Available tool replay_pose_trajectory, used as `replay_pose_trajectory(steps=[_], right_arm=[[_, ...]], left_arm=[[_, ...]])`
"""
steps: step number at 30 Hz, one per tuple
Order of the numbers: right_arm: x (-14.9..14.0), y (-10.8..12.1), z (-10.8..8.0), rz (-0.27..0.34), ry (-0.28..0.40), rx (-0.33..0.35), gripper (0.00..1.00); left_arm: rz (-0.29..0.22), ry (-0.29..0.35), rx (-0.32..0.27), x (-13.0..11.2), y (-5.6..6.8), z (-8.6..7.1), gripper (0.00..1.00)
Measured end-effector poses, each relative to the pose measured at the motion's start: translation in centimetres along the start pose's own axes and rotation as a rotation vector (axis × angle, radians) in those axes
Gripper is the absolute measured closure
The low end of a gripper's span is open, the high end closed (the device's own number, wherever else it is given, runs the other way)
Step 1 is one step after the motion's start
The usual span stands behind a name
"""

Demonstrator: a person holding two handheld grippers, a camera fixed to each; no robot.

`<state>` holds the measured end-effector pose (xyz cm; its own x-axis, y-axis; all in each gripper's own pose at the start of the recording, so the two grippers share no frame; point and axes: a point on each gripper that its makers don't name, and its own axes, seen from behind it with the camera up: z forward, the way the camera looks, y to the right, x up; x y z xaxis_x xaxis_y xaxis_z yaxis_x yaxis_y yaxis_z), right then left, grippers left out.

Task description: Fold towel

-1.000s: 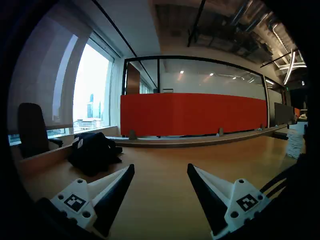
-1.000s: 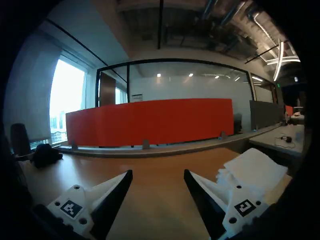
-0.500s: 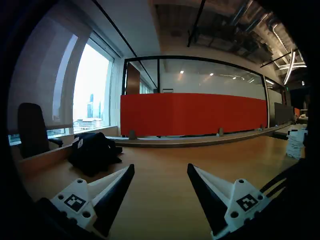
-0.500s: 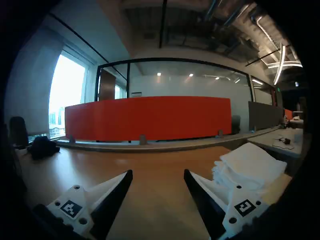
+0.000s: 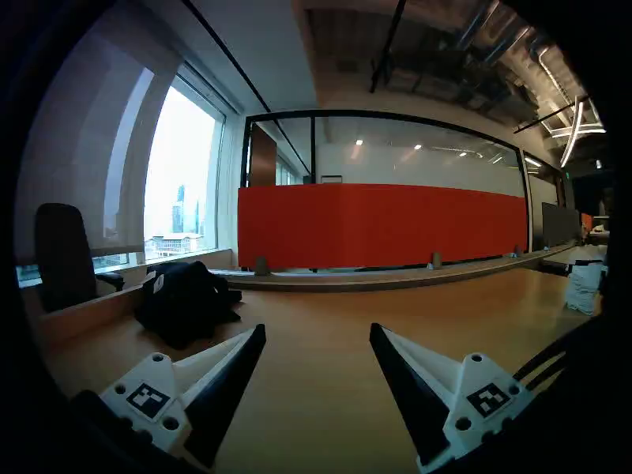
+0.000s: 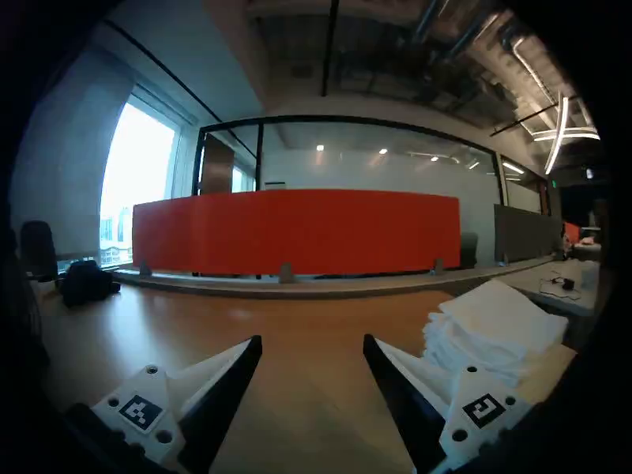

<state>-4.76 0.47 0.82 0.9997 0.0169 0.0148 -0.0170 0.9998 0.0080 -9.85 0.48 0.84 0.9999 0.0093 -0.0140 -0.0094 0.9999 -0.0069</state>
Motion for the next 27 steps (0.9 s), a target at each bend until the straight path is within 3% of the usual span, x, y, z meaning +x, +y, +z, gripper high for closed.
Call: replay_pose_trajectory(steps=[27], right_arm=[[-0.18, -0.05, -0.51, -0.008, 0.021, 0.007, 0.01]], left_arm=[[0.0, 0.0, 0.0, -0.09, 0.04, 0.07, 0.02]])
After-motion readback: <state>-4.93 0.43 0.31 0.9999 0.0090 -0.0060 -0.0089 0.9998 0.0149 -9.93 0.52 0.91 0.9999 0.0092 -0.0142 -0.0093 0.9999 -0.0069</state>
